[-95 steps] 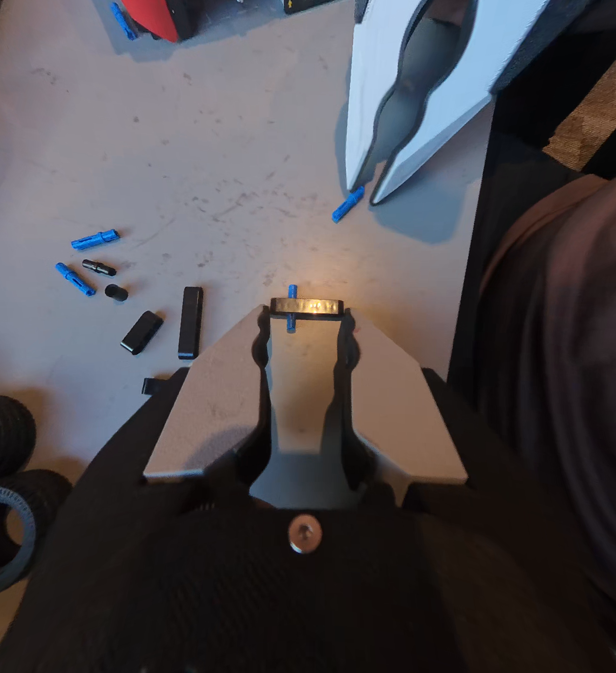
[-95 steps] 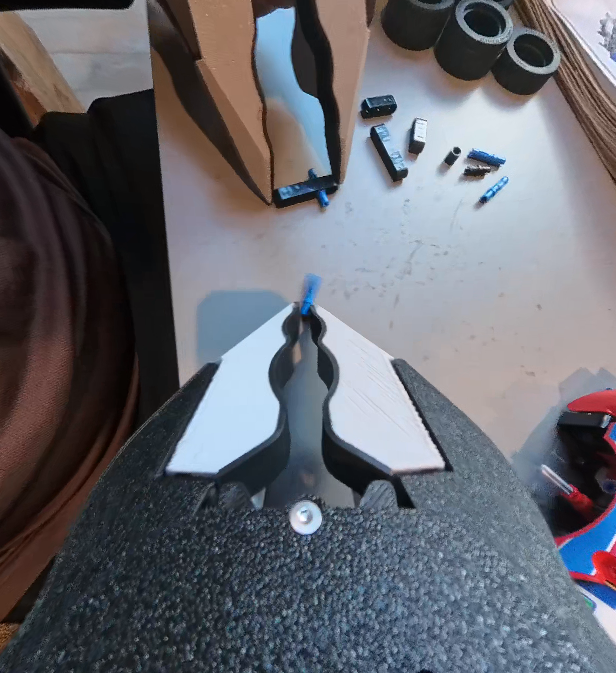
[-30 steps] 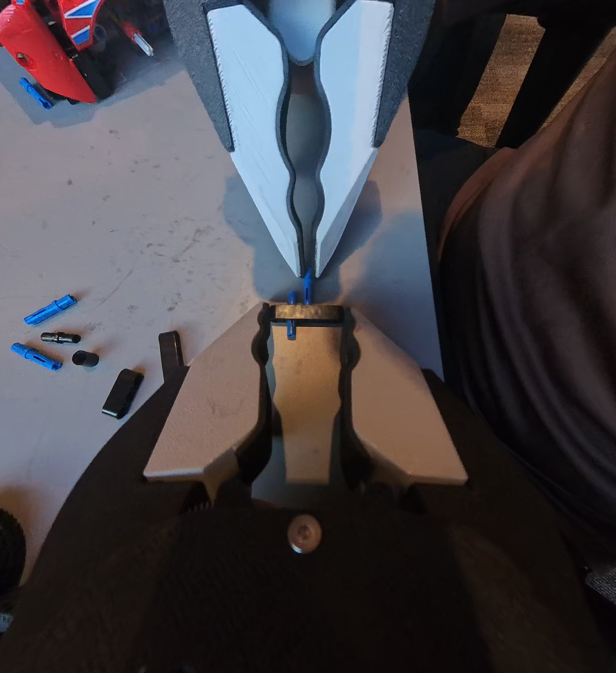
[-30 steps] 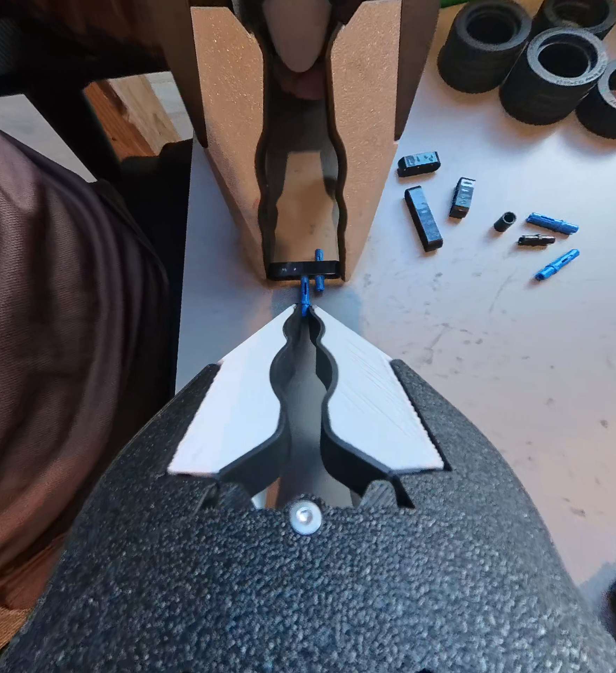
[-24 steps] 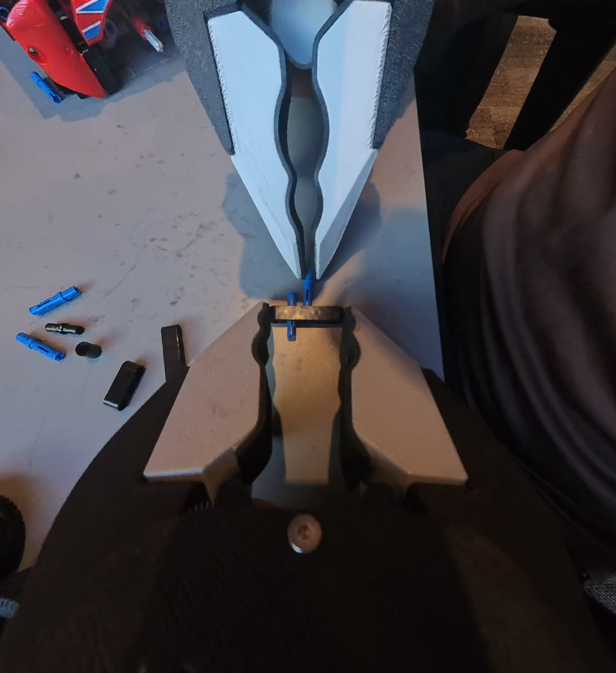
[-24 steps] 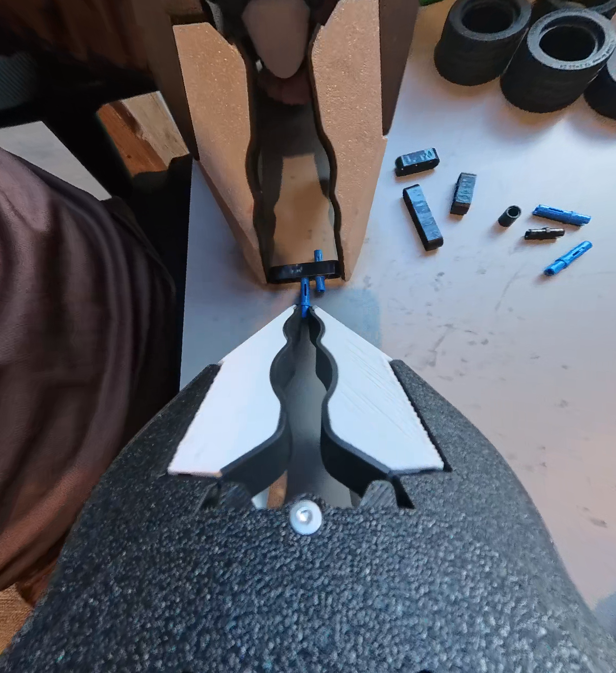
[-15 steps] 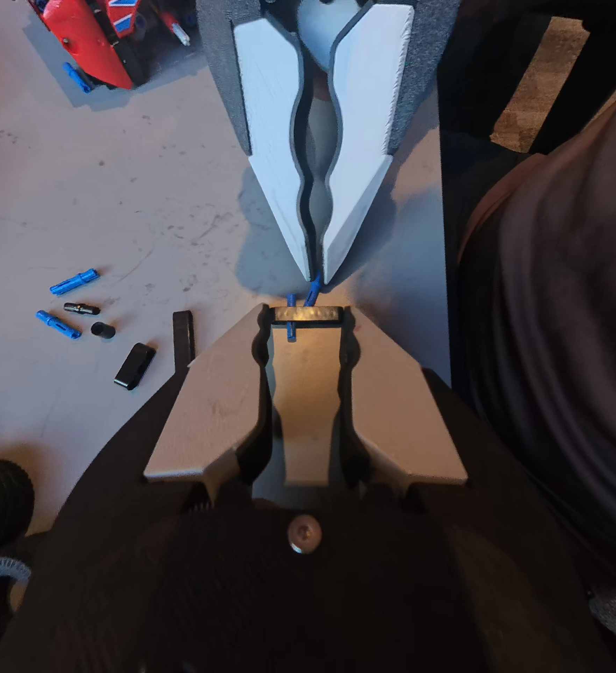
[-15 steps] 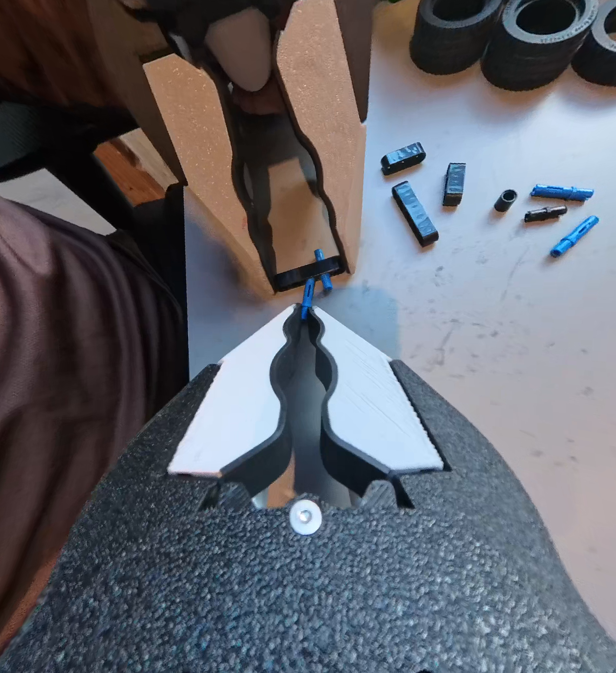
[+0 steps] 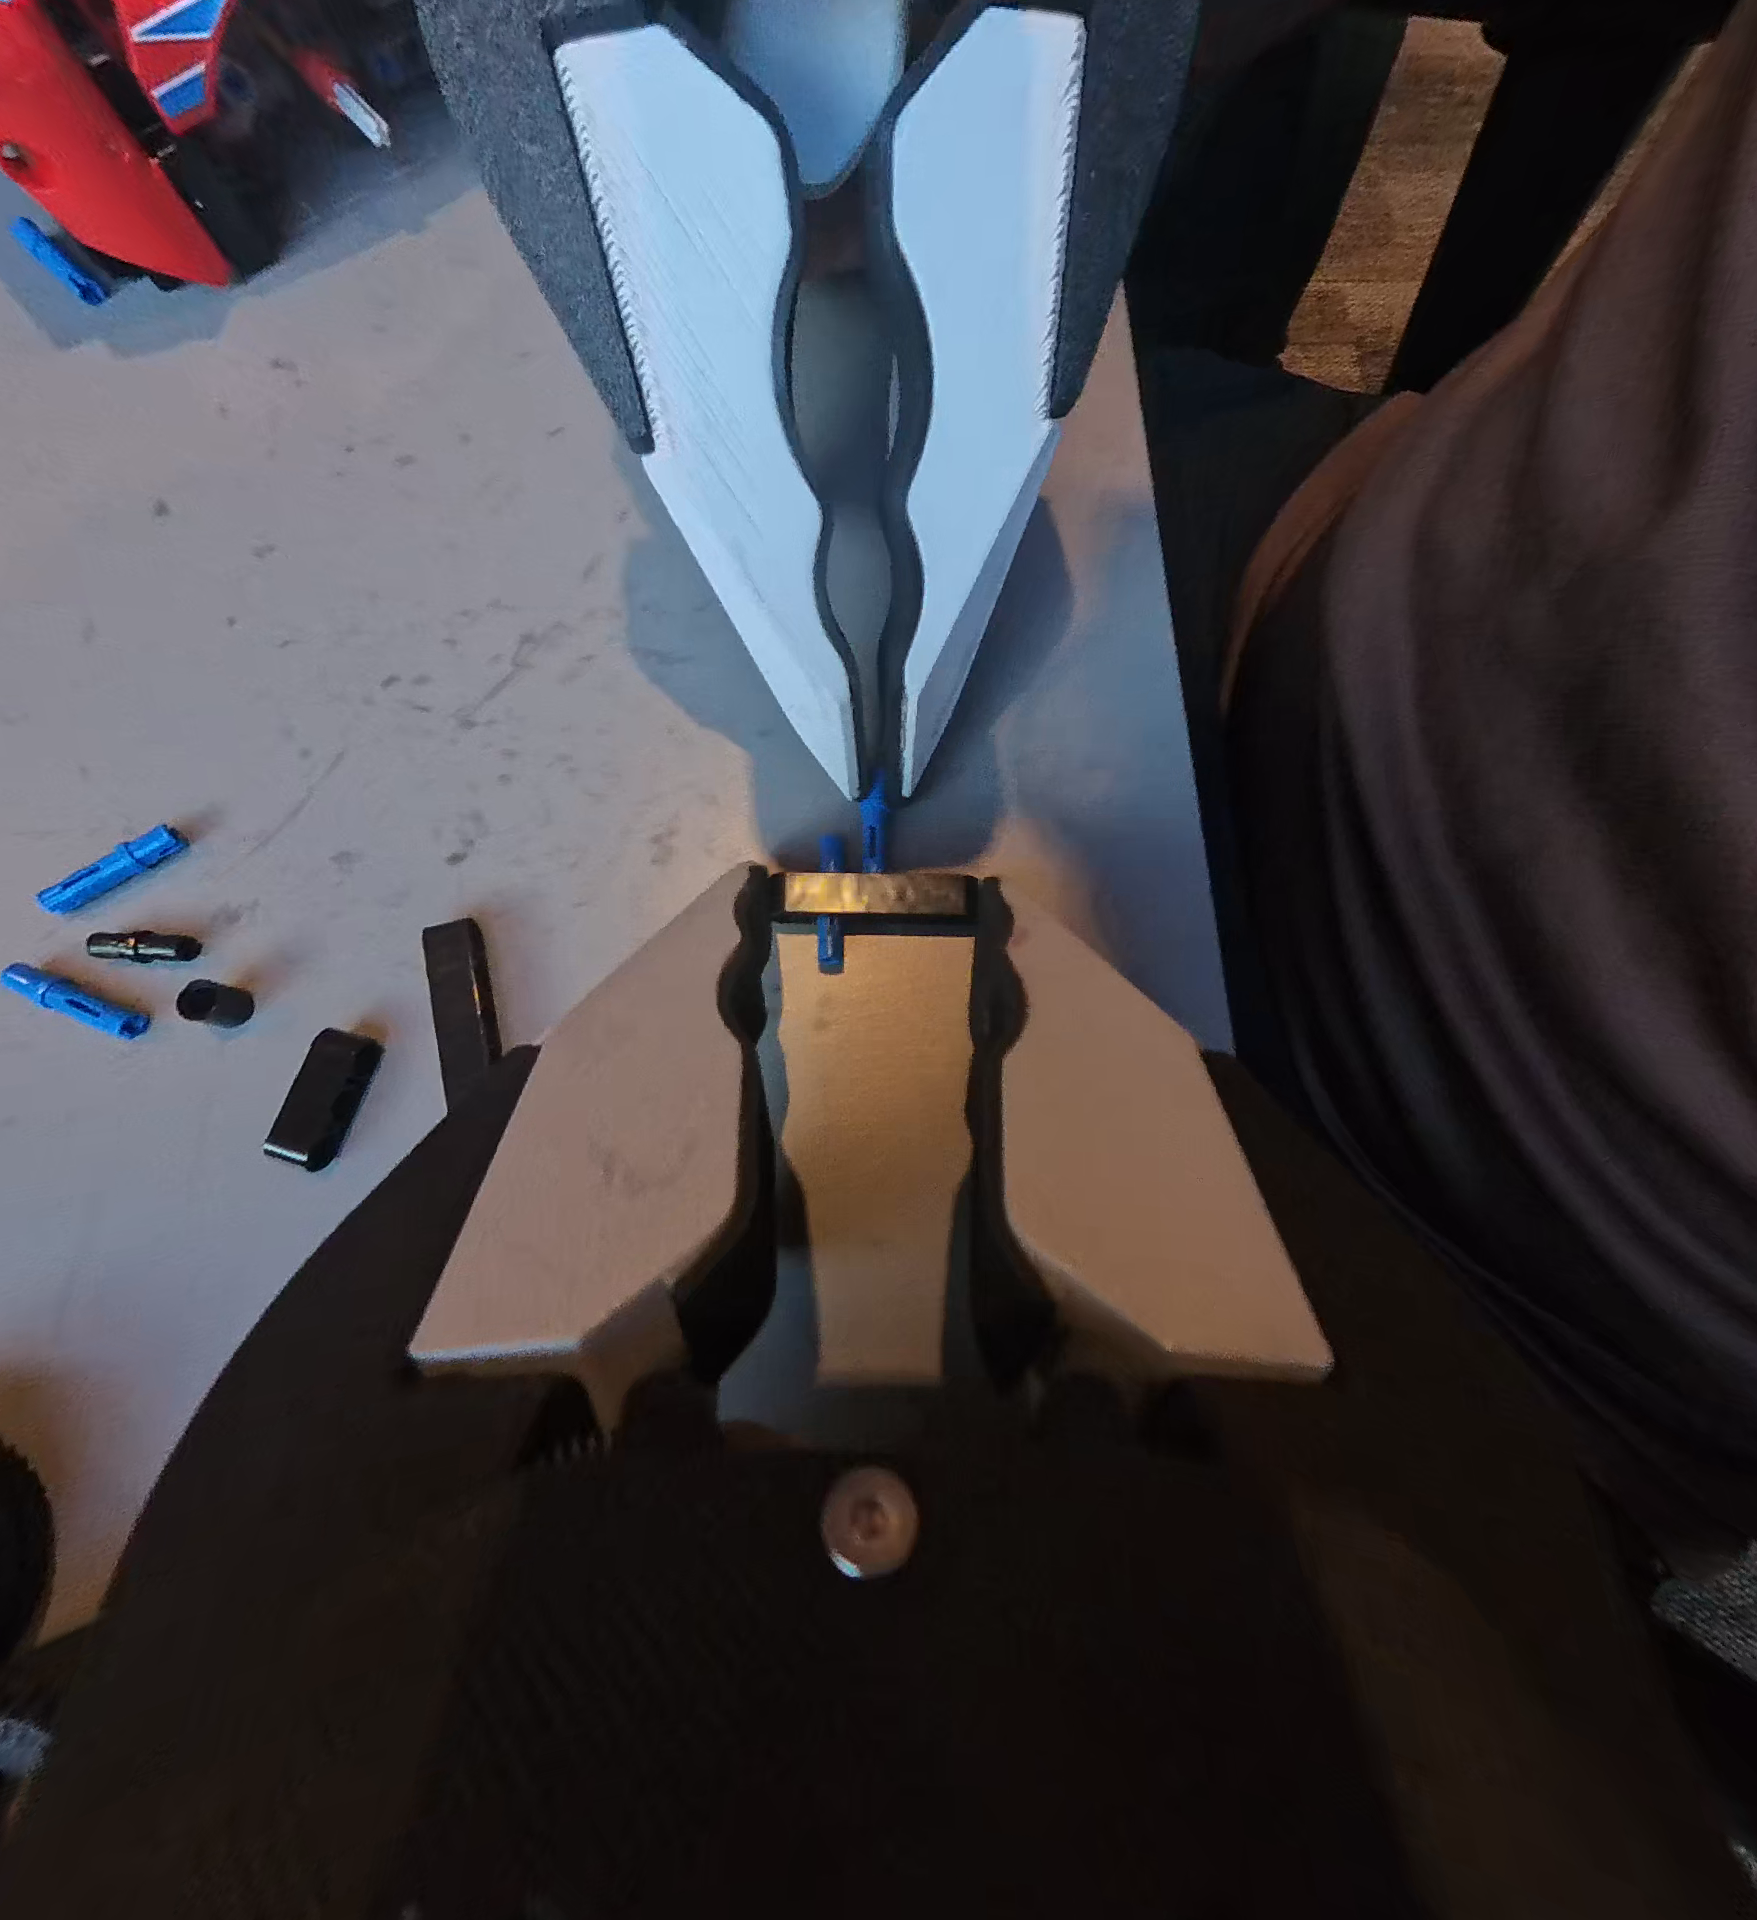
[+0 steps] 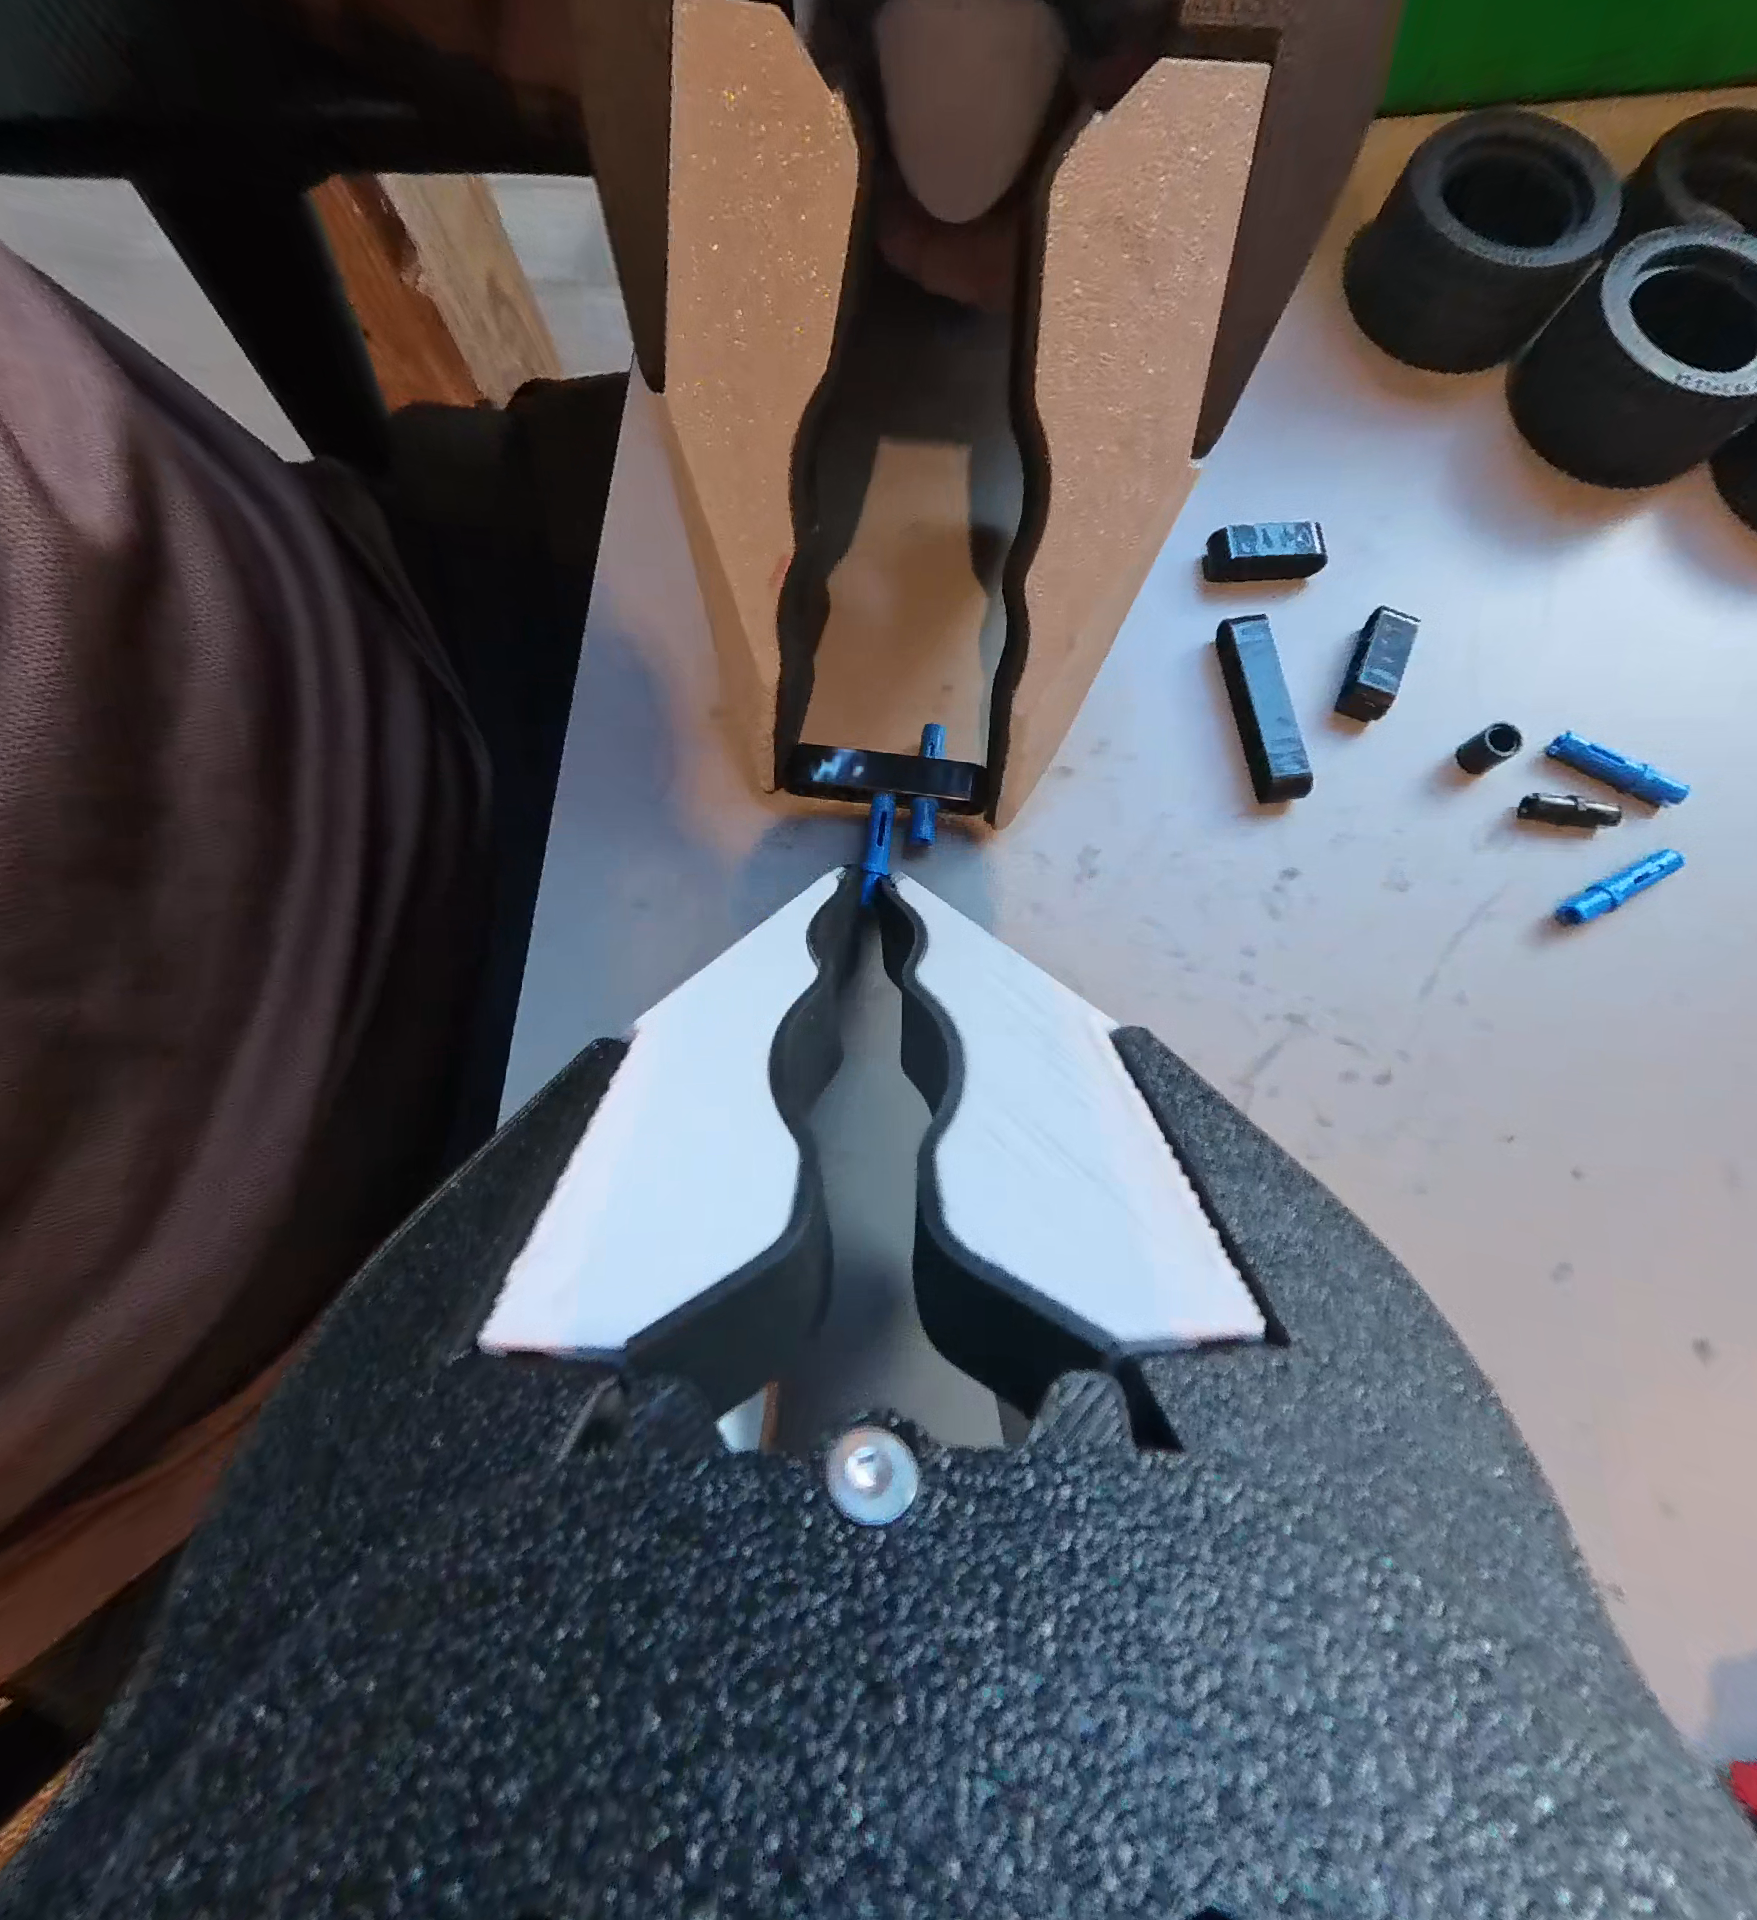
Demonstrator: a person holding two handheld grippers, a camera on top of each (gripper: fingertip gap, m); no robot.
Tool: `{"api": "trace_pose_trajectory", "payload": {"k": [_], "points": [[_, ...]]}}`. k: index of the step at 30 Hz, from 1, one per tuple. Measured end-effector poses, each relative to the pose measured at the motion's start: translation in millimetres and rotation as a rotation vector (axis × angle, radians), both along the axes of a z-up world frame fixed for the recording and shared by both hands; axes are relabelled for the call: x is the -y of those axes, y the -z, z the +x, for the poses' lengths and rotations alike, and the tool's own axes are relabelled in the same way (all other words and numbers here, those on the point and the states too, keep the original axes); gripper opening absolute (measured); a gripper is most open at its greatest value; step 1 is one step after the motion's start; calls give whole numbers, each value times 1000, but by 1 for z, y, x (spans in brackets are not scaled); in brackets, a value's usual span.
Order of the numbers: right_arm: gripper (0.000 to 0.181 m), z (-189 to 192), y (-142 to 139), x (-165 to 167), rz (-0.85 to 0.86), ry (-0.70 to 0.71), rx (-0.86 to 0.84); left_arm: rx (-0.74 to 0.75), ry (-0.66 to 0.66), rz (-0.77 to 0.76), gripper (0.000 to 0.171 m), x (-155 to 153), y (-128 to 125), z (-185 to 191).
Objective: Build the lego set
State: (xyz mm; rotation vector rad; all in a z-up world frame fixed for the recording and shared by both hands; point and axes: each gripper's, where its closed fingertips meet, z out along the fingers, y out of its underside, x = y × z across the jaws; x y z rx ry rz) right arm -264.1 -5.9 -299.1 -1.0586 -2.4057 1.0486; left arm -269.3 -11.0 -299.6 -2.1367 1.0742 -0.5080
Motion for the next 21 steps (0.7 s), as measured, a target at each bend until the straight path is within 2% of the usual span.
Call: {"api": "trace_pose_trajectory", "payload": {"k": [18, 21], "points": [[3, -3, -5, 1, -24, 9, -28, -4, 25, 6, 38, 2, 0, -1], [2, -6, 0, 6, 17, 8, -31, -2, 30, 8, 38, 1, 0, 2]]}}
